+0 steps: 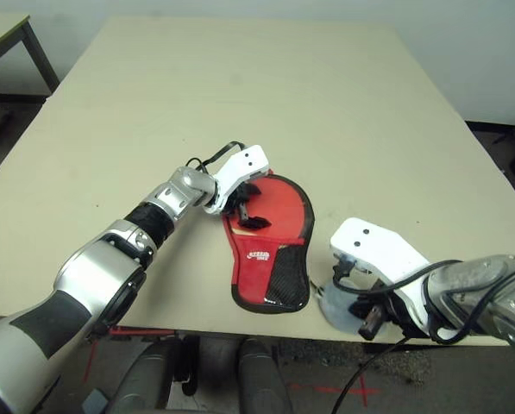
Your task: Store the ping-pong paddle in its case and zip it.
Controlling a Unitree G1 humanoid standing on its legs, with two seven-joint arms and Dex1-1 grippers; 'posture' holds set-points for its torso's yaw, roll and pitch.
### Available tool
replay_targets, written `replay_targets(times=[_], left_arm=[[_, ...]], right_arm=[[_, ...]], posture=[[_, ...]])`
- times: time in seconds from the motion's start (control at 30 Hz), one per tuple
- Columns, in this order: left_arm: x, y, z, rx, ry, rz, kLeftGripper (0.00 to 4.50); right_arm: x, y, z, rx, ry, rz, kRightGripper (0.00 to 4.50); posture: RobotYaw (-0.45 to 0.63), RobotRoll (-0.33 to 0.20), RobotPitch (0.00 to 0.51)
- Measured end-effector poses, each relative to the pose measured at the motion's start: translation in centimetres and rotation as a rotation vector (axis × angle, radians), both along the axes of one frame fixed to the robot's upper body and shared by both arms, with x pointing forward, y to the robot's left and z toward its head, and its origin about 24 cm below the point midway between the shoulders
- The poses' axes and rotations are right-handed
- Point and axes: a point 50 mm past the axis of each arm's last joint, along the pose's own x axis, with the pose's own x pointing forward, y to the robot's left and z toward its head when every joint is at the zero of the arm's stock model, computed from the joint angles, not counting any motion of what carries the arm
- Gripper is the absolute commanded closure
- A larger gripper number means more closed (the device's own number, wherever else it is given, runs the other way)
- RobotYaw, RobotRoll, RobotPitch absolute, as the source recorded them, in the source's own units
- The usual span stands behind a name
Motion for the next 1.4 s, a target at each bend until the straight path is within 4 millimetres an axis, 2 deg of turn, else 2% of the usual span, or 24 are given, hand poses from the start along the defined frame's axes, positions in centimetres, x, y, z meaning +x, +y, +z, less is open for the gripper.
replay_targets(times=[0.2,0.37,0.5,0.6,0.7,0.77,0.83,0.93,1.0,1.07,1.23,1.4], left_arm=[[0.1,0.1,0.1,-0.003,-0.003,0.004,0.0],[0.3,0.5,0.1,-0.016,-0.006,0.026,0.0],[0.9,1.6,0.8,-0.068,-0.012,0.064,0.0],[1.9,4.3,2.0,-0.123,-0.019,0.139,0.0],[2.5,7.3,3.9,-0.27,-0.011,0.241,0.0],[2.7,9.6,5.3,-0.364,-0.054,0.328,0.0],[2.8,12.1,5.8,-0.423,-0.105,0.453,0.0],[2.9,15.4,5.0,-0.457,-0.147,0.647,0.0],[2.8,17.3,4.2,-0.457,-0.17,0.759,0.0],[2.6,19.9,3.5,-0.488,-0.212,0.914,0.0],[2.6,23.2,3.7,-0.564,-0.297,1.148,0.0],[2.6,24.4,2.8,-0.568,-0.342,1.24,0.0]], right_arm=[[-0.3,-0.3,0.2,-0.006,0.005,-0.037,4.47],[1.0,-0.4,0.8,0.105,-0.059,-0.094,3.1],[2.7,-0.1,3.6,0.244,-0.14,-0.092,1.88],[4.2,-0.7,6.6,0.339,-0.243,-0.121,1.01],[6.6,-2.2,9.8,0.462,-0.448,-0.233,0.13],[8.7,-3.1,10.3,0.567,-0.577,-0.326,0.06],[11.0,-3.1,9.4,0.681,-0.671,-0.397,0.06],[13.8,-3.2,8.0,0.751,-0.834,-0.507,0.06],[15.0,-3.4,7.7,0.722,-0.954,-0.548,0.06],[16.7,-2.6,6.8,0.699,-1.063,-0.575,0.06],[20.3,-1.7,3.3,0.608,-1.125,-0.685,0.06],[22.4,-2.8,3.6,0.537,-1.212,-0.714,0.06]], posture=[[-0.27,0.0,0.18],[-0.26,0.0,0.174],[-0.22,0.0,0.167],[-0.19,0.0,0.164],[-0.14,0.0,0.155],[-0.12,0.0,0.152],[-0.09,0.0,0.149],[-0.07,0.0,0.147],[-0.04,0.0,0.145],[-0.03,0.0,0.144],[0.0,0.0,0.147],[0.03,0.0,0.166]])
